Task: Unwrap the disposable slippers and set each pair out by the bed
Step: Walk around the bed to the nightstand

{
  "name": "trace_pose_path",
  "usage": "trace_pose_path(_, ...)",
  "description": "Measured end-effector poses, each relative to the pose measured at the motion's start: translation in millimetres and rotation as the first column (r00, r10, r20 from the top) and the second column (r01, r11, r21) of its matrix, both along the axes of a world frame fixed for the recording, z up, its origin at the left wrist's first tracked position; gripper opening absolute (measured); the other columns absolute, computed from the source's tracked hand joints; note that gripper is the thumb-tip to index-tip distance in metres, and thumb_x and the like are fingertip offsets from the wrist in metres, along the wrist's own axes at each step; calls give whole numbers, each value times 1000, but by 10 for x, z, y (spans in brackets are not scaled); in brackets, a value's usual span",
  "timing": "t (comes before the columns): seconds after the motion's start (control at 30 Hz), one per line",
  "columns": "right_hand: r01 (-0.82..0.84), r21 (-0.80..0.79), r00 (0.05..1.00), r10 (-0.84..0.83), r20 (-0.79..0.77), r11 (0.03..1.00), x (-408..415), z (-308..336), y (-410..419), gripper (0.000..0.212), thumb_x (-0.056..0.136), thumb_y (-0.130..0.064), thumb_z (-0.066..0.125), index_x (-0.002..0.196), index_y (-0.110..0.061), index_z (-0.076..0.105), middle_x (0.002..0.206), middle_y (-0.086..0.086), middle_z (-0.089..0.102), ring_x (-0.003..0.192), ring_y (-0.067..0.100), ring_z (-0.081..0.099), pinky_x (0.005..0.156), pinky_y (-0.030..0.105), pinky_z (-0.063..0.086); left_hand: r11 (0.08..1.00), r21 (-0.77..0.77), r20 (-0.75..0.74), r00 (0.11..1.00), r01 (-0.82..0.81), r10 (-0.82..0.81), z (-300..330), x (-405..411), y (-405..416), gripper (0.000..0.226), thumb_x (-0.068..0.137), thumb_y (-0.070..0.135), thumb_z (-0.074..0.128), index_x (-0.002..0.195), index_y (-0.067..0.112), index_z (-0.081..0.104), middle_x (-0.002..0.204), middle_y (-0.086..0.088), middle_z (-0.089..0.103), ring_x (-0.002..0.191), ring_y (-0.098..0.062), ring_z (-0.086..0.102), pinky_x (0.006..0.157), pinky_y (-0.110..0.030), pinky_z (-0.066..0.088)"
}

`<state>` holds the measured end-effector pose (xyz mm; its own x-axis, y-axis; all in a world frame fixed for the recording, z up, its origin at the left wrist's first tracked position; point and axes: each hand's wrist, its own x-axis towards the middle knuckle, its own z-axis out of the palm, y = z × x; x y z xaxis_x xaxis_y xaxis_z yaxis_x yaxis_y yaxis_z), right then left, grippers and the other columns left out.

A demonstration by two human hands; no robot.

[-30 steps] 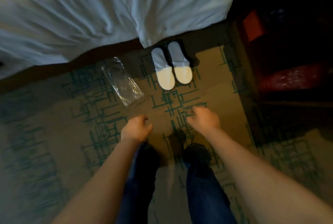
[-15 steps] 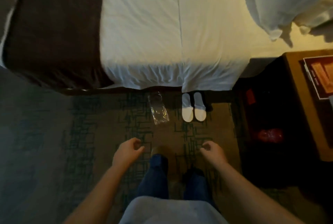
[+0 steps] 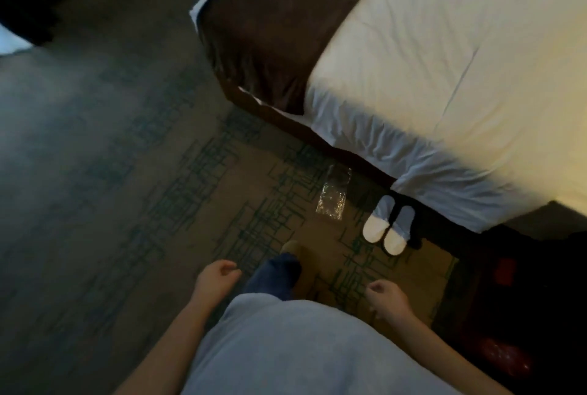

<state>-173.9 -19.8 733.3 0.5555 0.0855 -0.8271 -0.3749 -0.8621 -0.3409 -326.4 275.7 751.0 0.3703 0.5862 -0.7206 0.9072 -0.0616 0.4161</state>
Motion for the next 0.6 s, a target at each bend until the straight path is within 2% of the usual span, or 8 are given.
trace_pose_path(0.07, -127, -30, 992, 127, -18, 991, -16, -45, 34, 10, 88, -25, 54, 93, -18, 59, 96, 8, 66, 87, 24, 63, 77, 36, 53, 982, -70, -9, 984, -176, 176, -50, -282, -107, 31, 81, 8, 62, 110, -3, 61, 103, -21, 67, 85, -27, 62, 80, -41, 52)
trace_pose_path(0.17, -267, -51, 963, 265, -40, 962, -9, -96, 166, 19, 89, -24, 53, 102, -13, 62, 97, 9, 66, 86, 24, 62, 75, 35, 52, 945, -113, -43, 952, -307, 304, -72, -654, -224, 34, 81, 2, 61, 114, -5, 58, 104, -24, 66, 85, -24, 58, 73, -29, 47)
trace_pose_path(0.3, -376, -51, 927, 375, -25, 925, 127, -59, 536, 12, 88, -21, 52, 91, -12, 60, 86, 10, 65, 74, 23, 60, 67, 32, 48, 860, -87, -18, 864, -502, 503, -106, -962, -133, 29, 82, -2, 58, 110, -7, 60, 89, -19, 63, 74, -24, 54, 64, -26, 42)
trace_pose_path(0.33, -402, -54, 916, 401, -26, 914, 178, -51, 649, 12, 87, -21, 52, 92, -13, 60, 87, 9, 65, 75, 23, 61, 69, 33, 50, 842, -77, -12, 845, -533, 534, -128, -1007, -87, 27, 82, -1, 58, 109, -6, 61, 89, -18, 63, 75, -24, 55, 64, -26, 42)
trace_pose_path(0.43, -484, -55, 875, 483, -28, 873, 336, -55, 1045, 17, 88, -20, 53, 101, -13, 61, 91, 6, 63, 80, 21, 60, 74, 34, 51, 798, -105, -4, 803, -593, 596, -175, -1112, 108, 25, 82, 0, 59, 106, -4, 64, 90, -17, 64, 83, -26, 58, 76, -32, 45)
trace_pose_path(0.5, -541, -65, 841, 541, -26, 838, 417, -68, 1389, 23, 89, -19, 52, 109, -10, 60, 95, 5, 61, 85, 20, 59, 76, 32, 49, 797, -114, -3, 803, -593, 597, -197, -1138, 332, 18, 82, 0, 57, 97, -1, 68, 85, -16, 65, 83, -25, 59, 81, -37, 47)
trace_pose_path(0.53, -565, -70, 825, 565, -26, 822, 443, -84, 1576, 26, 89, -19, 52, 112, -9, 59, 100, 6, 62, 89, 20, 60, 78, 31, 48, 803, -126, -1, 810, -582, 587, -202, -1141, 470, 14, 82, 0, 56, 86, 5, 69, 79, -14, 64, 80, -24, 58, 78, -35, 47)
trace_pose_path(0.6, -601, -72, 799, 601, -15, 796, 478, -129, 1958, 29, 89, -20, 53, 115, -9, 59, 112, 8, 63, 97, 22, 62, 85, 33, 50, 829, -148, -14, 840, -538, 543, -215, -1140, 818, 26, 83, 0, 54, 63, 15, 60, 67, -10, 58, 73, -20, 52, 67, -29, 41)
